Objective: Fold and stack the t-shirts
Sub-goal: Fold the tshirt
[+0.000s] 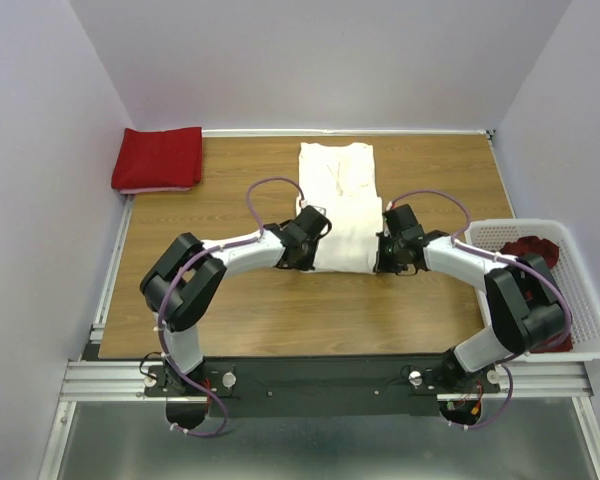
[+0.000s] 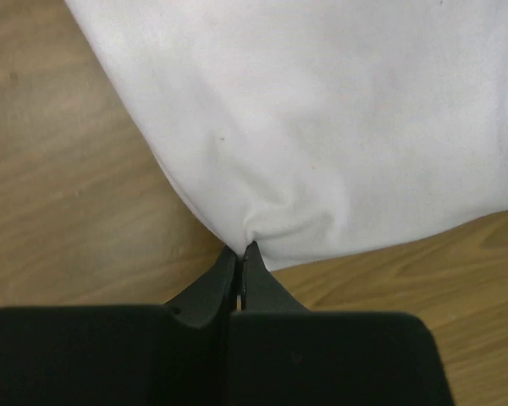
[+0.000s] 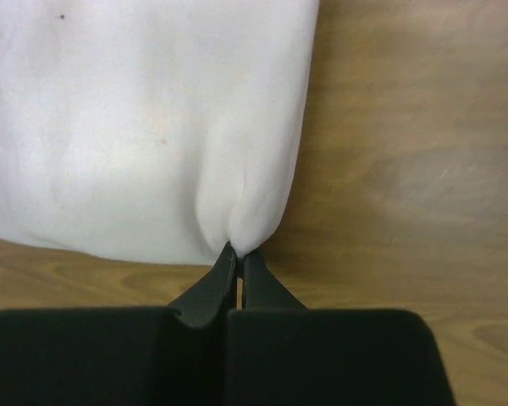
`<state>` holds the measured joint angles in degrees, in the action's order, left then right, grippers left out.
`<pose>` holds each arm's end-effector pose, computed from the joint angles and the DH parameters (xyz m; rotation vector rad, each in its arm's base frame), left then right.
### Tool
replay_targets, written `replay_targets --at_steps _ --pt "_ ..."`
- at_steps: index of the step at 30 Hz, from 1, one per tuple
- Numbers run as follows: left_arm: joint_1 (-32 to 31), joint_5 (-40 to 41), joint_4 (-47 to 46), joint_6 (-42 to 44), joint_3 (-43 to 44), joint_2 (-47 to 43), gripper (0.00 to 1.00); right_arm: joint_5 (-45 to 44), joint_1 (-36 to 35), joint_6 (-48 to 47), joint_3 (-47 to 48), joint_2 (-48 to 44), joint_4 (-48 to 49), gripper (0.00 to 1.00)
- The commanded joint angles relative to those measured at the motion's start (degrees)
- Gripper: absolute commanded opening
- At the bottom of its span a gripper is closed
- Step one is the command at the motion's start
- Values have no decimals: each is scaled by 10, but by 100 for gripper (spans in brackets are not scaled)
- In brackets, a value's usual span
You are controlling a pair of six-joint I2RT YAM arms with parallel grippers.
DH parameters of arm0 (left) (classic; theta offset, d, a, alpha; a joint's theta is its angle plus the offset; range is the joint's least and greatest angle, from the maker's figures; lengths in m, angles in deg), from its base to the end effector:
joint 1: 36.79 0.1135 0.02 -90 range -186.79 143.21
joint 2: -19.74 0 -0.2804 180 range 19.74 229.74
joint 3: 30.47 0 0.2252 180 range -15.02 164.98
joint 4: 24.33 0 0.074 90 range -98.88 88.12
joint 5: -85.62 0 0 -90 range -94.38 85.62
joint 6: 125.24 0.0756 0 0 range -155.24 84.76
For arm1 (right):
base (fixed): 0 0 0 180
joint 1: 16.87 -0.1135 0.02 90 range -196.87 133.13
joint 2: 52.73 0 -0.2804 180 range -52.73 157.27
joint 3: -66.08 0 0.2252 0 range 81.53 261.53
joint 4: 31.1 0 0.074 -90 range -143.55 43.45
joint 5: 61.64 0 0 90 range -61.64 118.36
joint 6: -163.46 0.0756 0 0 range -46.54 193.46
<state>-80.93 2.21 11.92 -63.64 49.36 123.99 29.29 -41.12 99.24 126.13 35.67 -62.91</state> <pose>0.2695 -0.2494 0.1622 0.3230 2.6284 -0.2870 0.2592 0.1181 0.1571 0.0297 2.6582 0.3191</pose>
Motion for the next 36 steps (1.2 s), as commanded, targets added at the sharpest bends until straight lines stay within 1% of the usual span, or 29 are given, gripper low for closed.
replay_targets --at_steps 1,2,3,4,5,6,7,8,9,10,11,13,14,15,16,17,18,20,21,22,23,24,25,26,29,36 --pt "-43 -8 83 -12 -71 -55 0 44 -53 19 -36 -28 -163 1" --pt "-68 -12 91 -23 -106 -75 0 45 -88 43 -42 -57 -184 1" --pt "-81 -15 109 -51 -124 -118 0 49 -110 58 -49 -78 -203 1" --pt "-94 -19 120 -67 -159 -144 0 44 -164 96 -52 -96 -236 1" --pt "-113 -27 132 -87 -175 -172 0 52 -184 116 -51 -112 -257 1" --pt "-129 -36 154 -112 -191 -229 0 60 -206 135 -50 -134 -275 1" --pt "-169 -47 164 -158 -217 -256 0 64 -235 174 -49 -175 -310 1" --pt "-189 -78 174 -189 -227 -284 0 67 -247 193 -48 -200 -329 1" --pt "-211 -89 183 -216 -235 -308 0 72 -256 206 -47 -222 -348 1" --pt "-258 -97 194 -241 -242 -350 0 78 -261 218 -47 -265 -381 1" --pt "-272 -105 199 -282 -253 -368 0 79 -266 232 -43 -282 -396 1" --pt "-283 -115 198 -301 -261 -417 0 79 -266 231 -35 -306 -423 1" --pt "-279 -103 196 -302 -261 -432 0 46 -266 217 -9 -306 -430 1" --pt "-269 -93 189 -293 -258 -455 0 21 -266 212 6 -296 -438 1" --pt "-220 -89 188 -280 -249 -463 0 -4 -266 195 29 -266 -453 1" --pt "-191 -89 183 -262 -243 -467 0 -34 -265 186 51 -245 -460 1" --pt "-164 -93 177 -215 -237 -471 0 -91 -265 180 102 -229 -469 1" --pt "-111 -87 171 -176 -223 -469 0 -138 -263 162 145 -199 -468 1" --pt "-72 -81 167 -144 -205 -466 0 -166 -251 134 170 -173 -467 1" --pt "-57 -80 161 -127 -195 -454 0 -172 -242 115 211 -155 -465 1" --pt "-46 -78 159 -113 -179 -446 0 -175 -221 83 234 -140 -460 1" --pt "-25 -78 154 -91 -172 -429 0 -178 -212 68 252 -112 -458 1" --pt "-17 -78 151 -83 -167 -422 0 -175 -203 53 268 -101 -453 1" --pt "-9 -77 145 -74 -157 -415 0 -171 -181 27 299 -90 -445 1" --pt "18 -77 115 -54 -152 -403 0 -134 -140 -14 343 -50 -424 1" --pt "85 -108 80 -12 -111 -385 0 -102 -110 -61 462 36 -422 1"
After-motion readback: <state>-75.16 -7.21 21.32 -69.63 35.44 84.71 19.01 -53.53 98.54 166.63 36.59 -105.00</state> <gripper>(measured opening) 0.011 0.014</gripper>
